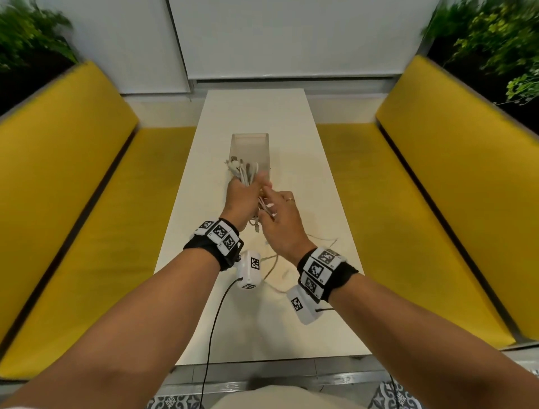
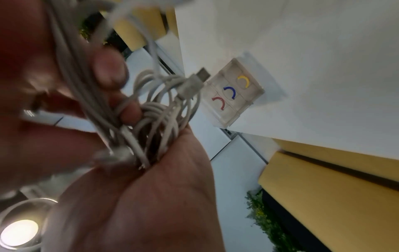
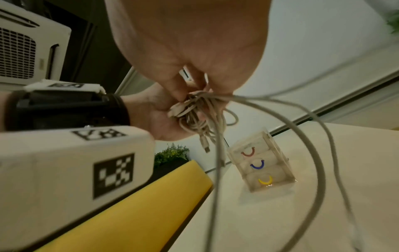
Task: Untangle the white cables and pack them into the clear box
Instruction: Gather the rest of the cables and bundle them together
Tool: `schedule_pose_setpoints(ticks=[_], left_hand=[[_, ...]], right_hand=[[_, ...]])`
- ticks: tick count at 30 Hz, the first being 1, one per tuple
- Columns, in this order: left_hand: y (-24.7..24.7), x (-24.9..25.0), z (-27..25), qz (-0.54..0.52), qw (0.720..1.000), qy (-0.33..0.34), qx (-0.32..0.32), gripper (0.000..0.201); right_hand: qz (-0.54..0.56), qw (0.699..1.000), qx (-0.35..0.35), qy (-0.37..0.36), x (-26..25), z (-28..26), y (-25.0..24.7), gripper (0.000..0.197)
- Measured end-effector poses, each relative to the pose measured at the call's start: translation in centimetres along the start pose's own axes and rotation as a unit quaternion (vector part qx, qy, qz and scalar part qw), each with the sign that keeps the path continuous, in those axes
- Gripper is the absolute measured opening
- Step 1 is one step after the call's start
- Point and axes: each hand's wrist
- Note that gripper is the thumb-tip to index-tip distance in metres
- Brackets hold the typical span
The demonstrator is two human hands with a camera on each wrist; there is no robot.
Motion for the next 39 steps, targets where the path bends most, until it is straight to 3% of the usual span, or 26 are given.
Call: schedule_pose_setpoints(ticks=[2,4,8,12,14,20,21,28,33,37,39], left_hand=[[-0.2,0.2,-0.1,-0.033,0.999,0.002,0.009,0.025],[-0.3,-0.3,0.0,-0.035,0.999,0.002,0.015,0.028],[-0.2,-1.2,-0.1,-0.033,0.998,-0.003,0.044,0.041],[-0.3,-0.8,0.0,-0.044,0.998,0.001,0.049,0.043],[-0.3,-0.3,0.0,-0.045,0.998,0.004,0.045,0.045],[-0.8,1.1,0.0,-0.057,0.997,-0.001,0.055,0.034],[-1.2,1.4,0.2,-0.059,0.996,0.002,0.059,0.035],[-3.5,1.7,0.9,-0.052,0.996,0.000,0.069,0.035],[-3.8,1.8,1.0,-0.071,0.993,-0.003,0.091,0.034],[-3.3,2.3,1.0,-0.004,0.994,0.055,0.090,0.028],[-2.6,2.2,0.6,0.043,0.994,0.082,0.060,0.031]], right_hand=[[0.014,0.997,0.036,0.072,0.8,-0.4,-0.2,0.040],[0.027,0.990,0.007,0.142,1.4,-0.1,-0.8,0.031],[0.002,0.991,-0.053,0.127,1.1,0.9,-1.9,0.027],[-0.124,0.974,-0.121,0.147,1.3,1.5,-1.8,0.045],[-0.053,0.972,-0.167,0.158,1.6,1.6,-1.8,0.045],[0.075,0.942,-0.275,0.175,3.3,-0.6,-2.1,0.011],[0.085,0.938,-0.280,0.188,4.0,-1.3,-2.2,0.009],[0.269,0.887,-0.238,0.291,7.5,-2.2,-6.0,0.039],[0.321,0.851,-0.258,0.324,8.1,-1.7,-8.0,0.033],[0.396,0.809,-0.251,0.356,7.1,-1.0,-7.5,0.038],[0.354,0.826,-0.236,0.370,5.7,-0.3,-7.1,0.041]])
Point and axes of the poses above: each hand's wrist, its own z-axis towards the middle knuckle, its own y-axis out of the palm, x = y × z, and after that the axes turned 2 degrees about -z, right-handed
